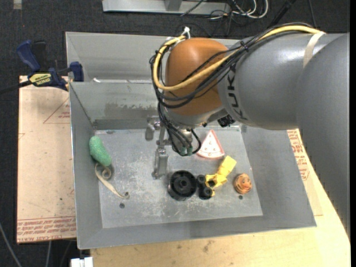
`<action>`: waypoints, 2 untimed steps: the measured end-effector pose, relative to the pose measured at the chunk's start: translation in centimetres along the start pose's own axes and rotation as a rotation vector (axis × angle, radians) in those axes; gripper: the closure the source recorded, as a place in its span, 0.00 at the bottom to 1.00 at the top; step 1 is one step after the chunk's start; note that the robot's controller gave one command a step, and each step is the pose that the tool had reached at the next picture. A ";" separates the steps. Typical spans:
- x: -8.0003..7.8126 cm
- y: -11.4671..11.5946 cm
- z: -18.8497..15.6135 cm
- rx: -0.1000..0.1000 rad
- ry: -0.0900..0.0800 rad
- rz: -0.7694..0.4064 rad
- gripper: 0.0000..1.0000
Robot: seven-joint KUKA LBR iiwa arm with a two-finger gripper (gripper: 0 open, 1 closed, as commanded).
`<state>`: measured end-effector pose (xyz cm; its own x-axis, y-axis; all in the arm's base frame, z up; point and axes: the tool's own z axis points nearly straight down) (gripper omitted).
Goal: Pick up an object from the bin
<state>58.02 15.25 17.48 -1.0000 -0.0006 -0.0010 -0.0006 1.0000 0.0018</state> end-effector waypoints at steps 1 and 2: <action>1.2 -2.9 1.4 -0.002 -0.003 -0.075 0.00; 5.9 -6.2 2.9 0.001 -0.001 -0.169 0.00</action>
Offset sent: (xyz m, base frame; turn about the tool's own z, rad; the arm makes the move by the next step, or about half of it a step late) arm -0.0762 -0.0724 -0.0351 -0.1940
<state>52.16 9.06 14.52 -0.9856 -0.1692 -0.0023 -0.1692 0.9856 0.0002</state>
